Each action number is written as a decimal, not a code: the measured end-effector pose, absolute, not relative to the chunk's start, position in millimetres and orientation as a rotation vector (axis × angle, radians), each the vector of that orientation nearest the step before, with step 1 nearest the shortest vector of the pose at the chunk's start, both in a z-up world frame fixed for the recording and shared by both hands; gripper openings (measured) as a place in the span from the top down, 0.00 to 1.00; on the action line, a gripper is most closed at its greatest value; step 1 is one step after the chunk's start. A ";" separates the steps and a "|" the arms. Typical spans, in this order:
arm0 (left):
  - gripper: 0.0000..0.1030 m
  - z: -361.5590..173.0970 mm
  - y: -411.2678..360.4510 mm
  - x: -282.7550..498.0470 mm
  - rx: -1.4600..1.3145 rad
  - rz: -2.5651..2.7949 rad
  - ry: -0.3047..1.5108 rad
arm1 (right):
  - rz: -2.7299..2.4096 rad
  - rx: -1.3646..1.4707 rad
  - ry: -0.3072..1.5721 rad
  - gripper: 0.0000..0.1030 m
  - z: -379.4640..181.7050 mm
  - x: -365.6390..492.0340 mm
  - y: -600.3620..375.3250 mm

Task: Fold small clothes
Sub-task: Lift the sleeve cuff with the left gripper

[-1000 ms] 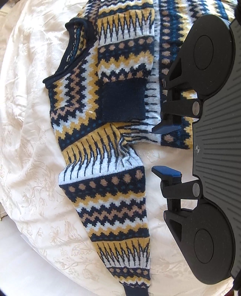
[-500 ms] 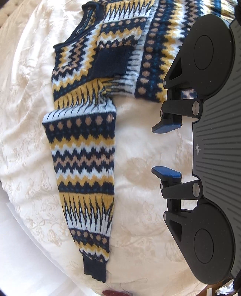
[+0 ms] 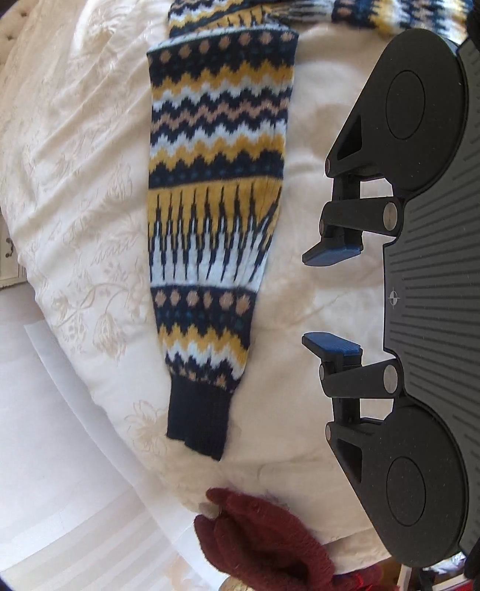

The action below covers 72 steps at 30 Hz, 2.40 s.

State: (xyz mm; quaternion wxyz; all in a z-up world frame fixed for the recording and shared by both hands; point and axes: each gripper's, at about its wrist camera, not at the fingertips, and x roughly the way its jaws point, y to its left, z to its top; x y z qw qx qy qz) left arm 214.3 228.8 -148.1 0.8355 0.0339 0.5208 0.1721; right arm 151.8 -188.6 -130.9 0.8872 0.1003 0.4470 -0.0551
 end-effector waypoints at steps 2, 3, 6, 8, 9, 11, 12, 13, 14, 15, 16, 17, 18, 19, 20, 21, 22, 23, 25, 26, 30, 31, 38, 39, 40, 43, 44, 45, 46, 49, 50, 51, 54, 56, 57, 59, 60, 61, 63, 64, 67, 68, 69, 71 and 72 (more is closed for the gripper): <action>0.63 -149.4 238.2 220.0 0.084 0.376 1.092 | -0.130 0.199 0.894 0.08 -126.2 150.4 -180.7; 0.63 -149.4 244.1 222.2 0.066 0.374 1.083 | -0.132 0.201 0.889 0.08 -125.0 150.9 -178.1; 0.63 -148.3 264.6 228.1 -0.041 0.372 1.065 | -0.113 0.226 0.890 0.08 -123.7 152.8 -171.9; 0.62 -148.7 276.2 230.3 -0.103 0.378 1.050 | -0.107 0.233 0.886 0.08 -122.8 153.5 -167.4; 0.62 -148.7 281.3 232.0 -0.126 0.379 1.043 | -0.103 0.234 0.889 0.08 -122.6 154.1 -165.1; 0.60 -150.8 290.0 236.1 -0.156 0.377 1.035 | -0.094 0.240 0.899 0.08 -123.0 155.7 -161.3; 0.59 -152.4 293.1 238.4 -0.162 0.375 1.034 | -0.092 0.244 0.905 0.08 -123.5 156.3 -159.5; 0.57 -154.5 296.2 241.0 -0.163 0.374 1.035 | -0.091 0.249 0.911 0.08 -124.2 157.3 -157.7; 0.56 -157.0 299.4 243.7 -0.163 0.373 1.036 | -0.090 0.253 0.916 0.08 -124.6 158.0 -156.7; 0.55 -159.4 301.7 246.3 -0.163 0.371 1.039 | -0.093 0.259 0.920 0.08 -125.2 158.4 -155.2; 0.54 -161.8 303.9 248.2 -0.166 0.369 1.040 | -0.095 0.264 0.923 0.08 -125.5 158.8 -154.1; 0.54 -164.1 307.0 250.6 -0.174 0.367 1.040 | -0.096 0.272 0.927 0.08 -125.9 159.2 -153.0; 0.53 -165.8 309.2 252.7 -0.184 0.367 1.040 | -0.097 0.279 0.931 0.08 -126.4 159.5 -152.3; 0.52 -167.2 312.3 254.5 -0.201 0.369 1.039 | -0.100 0.287 0.935 0.08 -126.8 159.7 -151.9; 0.52 -168.3 314.8 256.2 -0.217 0.372 1.041 | -0.102 0.295 0.938 0.08 -127.3 160.1 -151.6; 0.52 -168.6 316.6 257.2 -0.235 0.378 1.050 | -0.104 0.303 0.942 0.08 -128.0 160.4 -151.2; 0.52 -166.3 318.1 255.9 -0.256 0.383 1.055 | -0.106 0.308 0.946 0.08 -128.5 160.8 -150.7; 0.52 -162.4 318.2 251.9 -0.272 0.383 1.049 | -0.108 0.311 0.952 0.08 -128.9 161.5 -150.0; 0.51 -155.6 315.3 238.9 -0.275 0.367 1.020 | -0.106 0.314 0.955 0.08 -129.1 162.0 -148.6; 0.51 -154.6 313.7 233.2 -0.264 0.362 1.013 | -0.105 0.317 0.956 0.08 -129.2 162.2 -148.2; 0.51 -162.0 308.8 222.6 -0.199 0.352 1.031 | -0.083 0.322 0.976 0.08 -132.8 166.1 -144.6; 0.51 -164.1 309.2 224.1 -0.192 0.350 1.032 | -0.077 0.324 0.988 0.08 -135.1 168.4 -143.2; 0.41 -168.7 321.8 246.1 -0.282 0.371 1.008 | -0.050 0.323 1.002 0.08 -138.3 180.1 -135.5; 0.41 -168.9 324.1 249.6 -0.298 0.373 1.000 | -0.048 0.325 1.000 0.08 -137.6 181.6 -135.2; 0.40 -168.8 326.6 252.8 -0.317 0.375 0.993 | -0.046 0.326 0.998 0.08 -136.9 183.0 -135.1; 0.40 -165.8 333.3 253.6 -0.381 0.384 0.989 | -0.043 0.325 0.993 0.08 -134.8 186.2 -136.0; 0.40 -164.5 334.4 250.9 -0.391 0.377 0.983 | -0.043 0.325 0.991 0.08 -134.0 186.6 -136.9; 0.40 -162.8 334.3 247.2 -0.396 0.367 0.978 | -0.044 0.325 0.988 0.08 -133.2 186.8 -138.2; 0.40 -161.4 333.5 243.3 -0.401 0.355 0.977 | -0.046 0.326 0.987 0.08 -132.7 186.5 -139.5; 0.40 -159.1 333.4 233.1 -0.429 0.320 0.980 | -0.054 0.337 0.994 0.08 -133.4 185.8 -144.6; 0.40 -158.2 334.3 230.1 -0.446 0.312 0.976 | -0.056 0.340 0.998 0.08 -134.6 185.3 -145.8; 0.40 -157.4 335.8 227.4 -0.466 0.307 0.971 | -0.057 0.342 1.003 0.08 -135.9 184.8 -146.5; 0.40 -157.0 343.6 222.0 -0.561 0.298 0.940 | -0.060 0.342 1.018 0.08 -139.8 183.4 -146.4; 0.40 -159.6 351.5 221.3 -0.645 0.295 0.921 | -0.058 0.344 1.022 0.08 -140.8 182.8 -144.8; 0.40 -161.8 355.1 221.7 -0.679 0.301 0.916 | -0.055 0.344 1.023 0.08 -140.8 182.8 -143.5; 0.40 -167.0 361.7 227.1 -0.722 0.326 0.917 | -0.047 0.344 1.022 0.08 -140.5 183.3 -140.8; 0.40 -169.1 363.6 231.1 -0.728 0.336 0.918 | -0.042 0.342 1.022 0.08 -140.2 184.2 -139.2; 0.40 -170.5 364.1 235.1 -0.720 0.340 0.915 | -0.038 0.340 1.022 0.08 -139.7 185.1 -137.7; 0.40 -171.8 361.3 244.6 -0.677 0.345 0.914 | -0.029 0.339 1.016 0.08 -138.2 187.0 -135.3; 0.40 -172.3 359.5 249.8 -0.652 0.345 0.918 | -0.025 0.338 1.014 0.08 -137.5 188.0 -134.3; 0.41 -171.4 352.2 260.8 -0.600 0.334 0.905 | -0.015 0.337 1.008 0.08 -135.2 190.5 -132.0; 0.41 -170.7 349.3 262.8 -0.584 0.330 0.899 | -0.012 0.335 1.007 0.08 -134.5 191.0 -131.6; 0.41 -170.5 346.5 265.7 -0.569 0.330 0.904 | -0.009 0.332 1.006 0.08 -133.7 191.3 -131.3; 0.65 -169.9 342.3 269.2 -0.561 0.317 0.907 | -0.004 0.328 1.001 0.08 -132.4 190.9 -131.6; 0.72 -169.1 340.6 269.7 -0.559 0.316 0.912 | -0.002 0.327 1.000 0.08 -131.9 190.6 -132.1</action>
